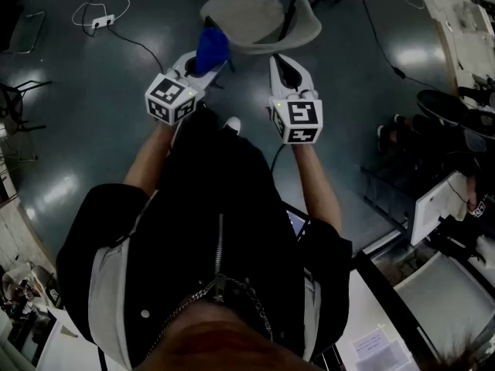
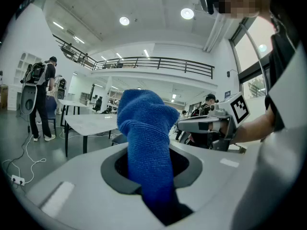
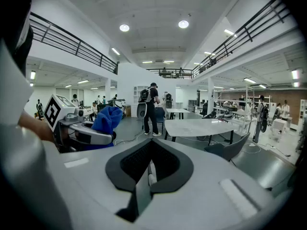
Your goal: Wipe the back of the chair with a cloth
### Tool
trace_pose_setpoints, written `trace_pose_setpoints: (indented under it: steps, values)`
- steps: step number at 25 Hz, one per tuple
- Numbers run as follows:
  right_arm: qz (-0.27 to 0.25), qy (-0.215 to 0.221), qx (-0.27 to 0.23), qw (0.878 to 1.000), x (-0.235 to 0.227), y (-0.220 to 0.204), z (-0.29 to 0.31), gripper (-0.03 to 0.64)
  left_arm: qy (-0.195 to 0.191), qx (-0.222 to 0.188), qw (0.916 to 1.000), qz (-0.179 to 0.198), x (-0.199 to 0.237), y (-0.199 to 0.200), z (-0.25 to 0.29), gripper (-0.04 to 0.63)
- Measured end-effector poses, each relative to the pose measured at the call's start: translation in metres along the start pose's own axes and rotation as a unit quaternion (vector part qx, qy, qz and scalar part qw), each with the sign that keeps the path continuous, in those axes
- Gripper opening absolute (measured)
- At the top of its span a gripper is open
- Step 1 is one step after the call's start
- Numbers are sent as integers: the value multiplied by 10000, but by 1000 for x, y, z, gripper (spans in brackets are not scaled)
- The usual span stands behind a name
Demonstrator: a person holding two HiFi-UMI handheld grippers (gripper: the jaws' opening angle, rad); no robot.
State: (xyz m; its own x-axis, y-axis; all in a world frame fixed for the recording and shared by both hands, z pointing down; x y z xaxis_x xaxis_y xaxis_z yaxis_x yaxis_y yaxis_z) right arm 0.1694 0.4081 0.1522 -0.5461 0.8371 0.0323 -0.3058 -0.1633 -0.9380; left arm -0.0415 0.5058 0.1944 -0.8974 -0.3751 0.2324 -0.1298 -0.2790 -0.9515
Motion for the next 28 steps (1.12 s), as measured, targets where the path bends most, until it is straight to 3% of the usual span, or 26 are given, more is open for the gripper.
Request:
trace_pose_setpoints:
  steps: [3,8,15,19,22,28]
  values:
    - [24,21,-16,10000,-4,2,0,0,8,9,10000,21,1,4,3,107]
    - [17,224,-515,9984,-7,4,-6,3,37,39,10000,65,4,6,6,107]
    - [118,247,-333,9991,-27,-7,-7,3,24,155,9996,245,12,14,27,107]
    - [269,215,-295,9990,-42,-10,-2,3,-138,319,9986,390,17,20,48,107]
    - [307,25,-367,9989,-55,-8,6,3,-382,204,9984,357,29,24,64,109]
    - [458,-190,-229,9985,-83,-6,44,3,-720,261,9962,411,74,31,113,107]
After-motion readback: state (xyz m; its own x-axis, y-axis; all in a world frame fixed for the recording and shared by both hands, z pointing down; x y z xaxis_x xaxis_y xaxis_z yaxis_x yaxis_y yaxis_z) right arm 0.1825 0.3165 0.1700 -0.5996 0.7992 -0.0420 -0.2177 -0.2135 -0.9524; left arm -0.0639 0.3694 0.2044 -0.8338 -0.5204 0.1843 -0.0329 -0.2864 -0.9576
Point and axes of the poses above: the fingertips, and each gripper's own axes: z forward along the fingers, x to its left, y out of its top, the point moved 10 cm from there along -z, backward along the fingers, and after that the axes turned 4 degrees about -y, right-handed, at the moved point
